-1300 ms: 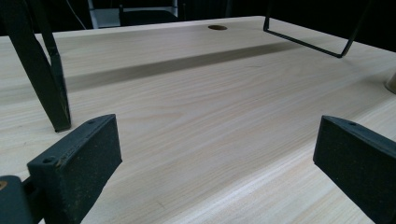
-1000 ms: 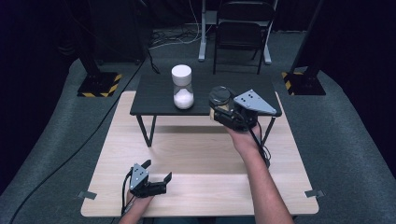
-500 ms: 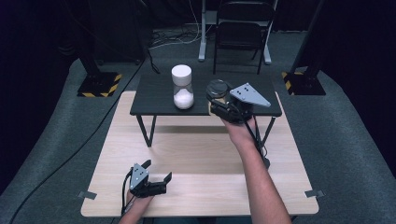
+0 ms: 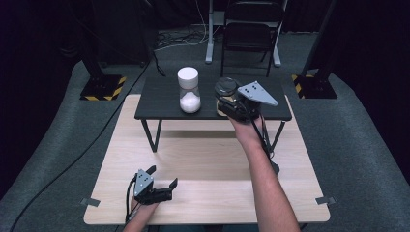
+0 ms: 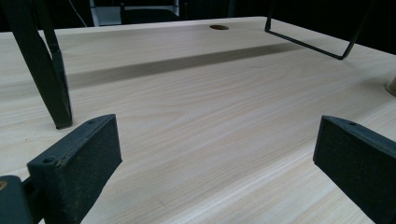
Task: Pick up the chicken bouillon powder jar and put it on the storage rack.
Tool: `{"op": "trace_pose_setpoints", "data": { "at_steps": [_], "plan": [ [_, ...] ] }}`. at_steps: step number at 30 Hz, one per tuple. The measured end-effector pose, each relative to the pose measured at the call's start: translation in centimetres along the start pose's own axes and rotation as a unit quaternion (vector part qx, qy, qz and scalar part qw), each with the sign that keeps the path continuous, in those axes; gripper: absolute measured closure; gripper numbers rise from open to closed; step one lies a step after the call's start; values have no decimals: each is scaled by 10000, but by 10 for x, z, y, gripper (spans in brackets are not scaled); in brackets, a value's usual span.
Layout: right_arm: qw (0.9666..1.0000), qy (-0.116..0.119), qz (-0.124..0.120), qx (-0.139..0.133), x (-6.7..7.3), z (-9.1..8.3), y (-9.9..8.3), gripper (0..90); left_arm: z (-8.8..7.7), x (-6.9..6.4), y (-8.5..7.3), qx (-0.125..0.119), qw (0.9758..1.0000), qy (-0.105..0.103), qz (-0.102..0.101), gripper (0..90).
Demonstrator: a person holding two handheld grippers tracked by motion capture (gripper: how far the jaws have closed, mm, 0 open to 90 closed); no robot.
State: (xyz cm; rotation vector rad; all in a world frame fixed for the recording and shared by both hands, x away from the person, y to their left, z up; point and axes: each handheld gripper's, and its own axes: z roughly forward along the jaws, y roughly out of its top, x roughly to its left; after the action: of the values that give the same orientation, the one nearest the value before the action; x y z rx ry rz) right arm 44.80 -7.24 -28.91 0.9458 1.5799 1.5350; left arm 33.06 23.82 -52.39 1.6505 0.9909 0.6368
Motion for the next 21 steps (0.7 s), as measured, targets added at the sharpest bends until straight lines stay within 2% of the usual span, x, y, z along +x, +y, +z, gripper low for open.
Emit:
{"op": "trace_pose_setpoints", "data": {
  "at_steps": [6,21],
  "plan": [
    [9999,-70,93,18,-1,5,-1,339,0,0,0,1,10000,-4,0,5],
    [9997,-45,148,191,-2,22,-8,339,0,-1,0,-4,10000,-28,41,5]
  ]
}}
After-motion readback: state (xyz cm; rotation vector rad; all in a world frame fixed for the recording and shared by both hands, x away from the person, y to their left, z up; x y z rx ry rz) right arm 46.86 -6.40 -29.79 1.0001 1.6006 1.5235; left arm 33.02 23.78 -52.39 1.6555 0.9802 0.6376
